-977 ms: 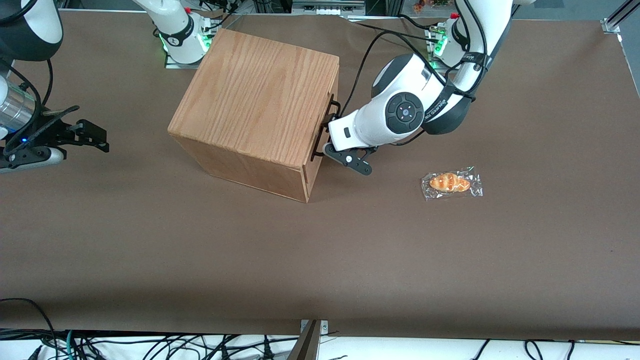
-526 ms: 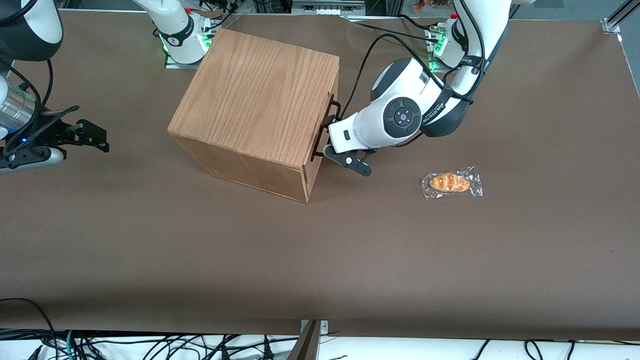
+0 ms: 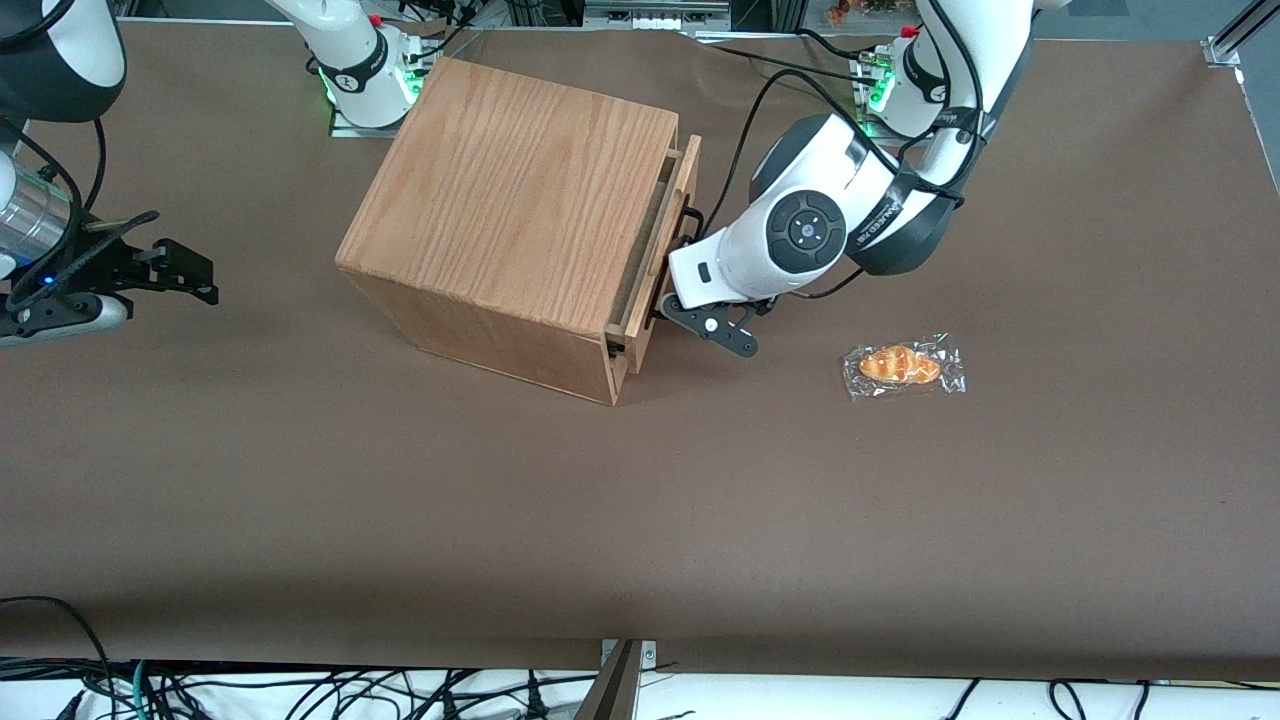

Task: Open top drawer with left arm
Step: 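Pull the handle with the left gripper, sliding the drawer outward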

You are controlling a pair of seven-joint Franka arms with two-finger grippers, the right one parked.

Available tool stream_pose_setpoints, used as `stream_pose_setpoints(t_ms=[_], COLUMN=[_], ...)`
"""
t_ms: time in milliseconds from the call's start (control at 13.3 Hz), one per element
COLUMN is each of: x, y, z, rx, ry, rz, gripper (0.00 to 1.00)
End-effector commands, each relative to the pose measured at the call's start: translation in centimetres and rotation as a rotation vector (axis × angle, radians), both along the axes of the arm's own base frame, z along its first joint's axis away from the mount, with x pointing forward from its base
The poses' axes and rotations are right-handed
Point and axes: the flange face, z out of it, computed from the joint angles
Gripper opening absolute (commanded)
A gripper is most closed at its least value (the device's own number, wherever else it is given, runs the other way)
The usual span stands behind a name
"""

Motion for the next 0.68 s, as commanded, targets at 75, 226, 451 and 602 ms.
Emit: stream_pose_setpoints(t_ms=[75,226,451,602], x=[1.3,1.6,1.9,1.9], y=[3.2,3.8,4.7,4.9], z=[1.6,1.5,1.1,0.9], rx=[0.036,0.041,0.048,0.052], ry=[-0.011,-0.005,0.008,0.011], rz=[0.008,0.016,0.025,0.027], gripper=[1.0,1.0,1.0,1.0])
